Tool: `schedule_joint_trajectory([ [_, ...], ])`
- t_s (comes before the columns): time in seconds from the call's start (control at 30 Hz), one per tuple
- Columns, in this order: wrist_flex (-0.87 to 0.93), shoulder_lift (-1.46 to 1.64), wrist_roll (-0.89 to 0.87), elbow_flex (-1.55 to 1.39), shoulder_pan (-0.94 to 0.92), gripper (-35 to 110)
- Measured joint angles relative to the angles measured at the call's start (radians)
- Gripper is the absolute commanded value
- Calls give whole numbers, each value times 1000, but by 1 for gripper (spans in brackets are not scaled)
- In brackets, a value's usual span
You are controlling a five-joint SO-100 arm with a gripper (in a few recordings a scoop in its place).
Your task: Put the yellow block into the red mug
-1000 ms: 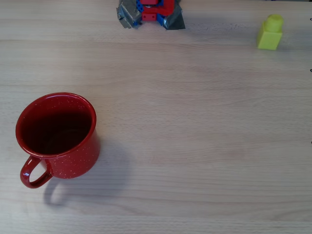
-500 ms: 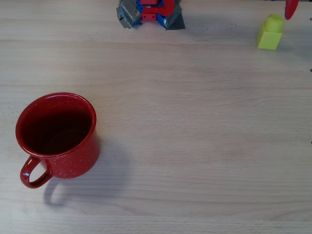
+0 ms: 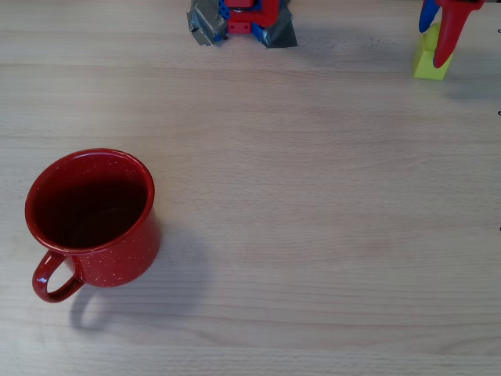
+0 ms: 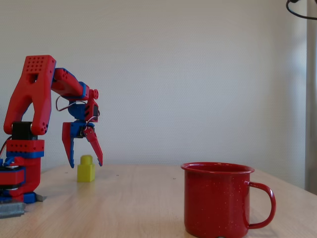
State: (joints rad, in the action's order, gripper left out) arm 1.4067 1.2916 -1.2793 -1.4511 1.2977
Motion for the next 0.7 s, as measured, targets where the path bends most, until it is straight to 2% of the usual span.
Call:
schedule_joint_trajectory([
  [0.7, -97, -92, 0, 15, 3, 33],
])
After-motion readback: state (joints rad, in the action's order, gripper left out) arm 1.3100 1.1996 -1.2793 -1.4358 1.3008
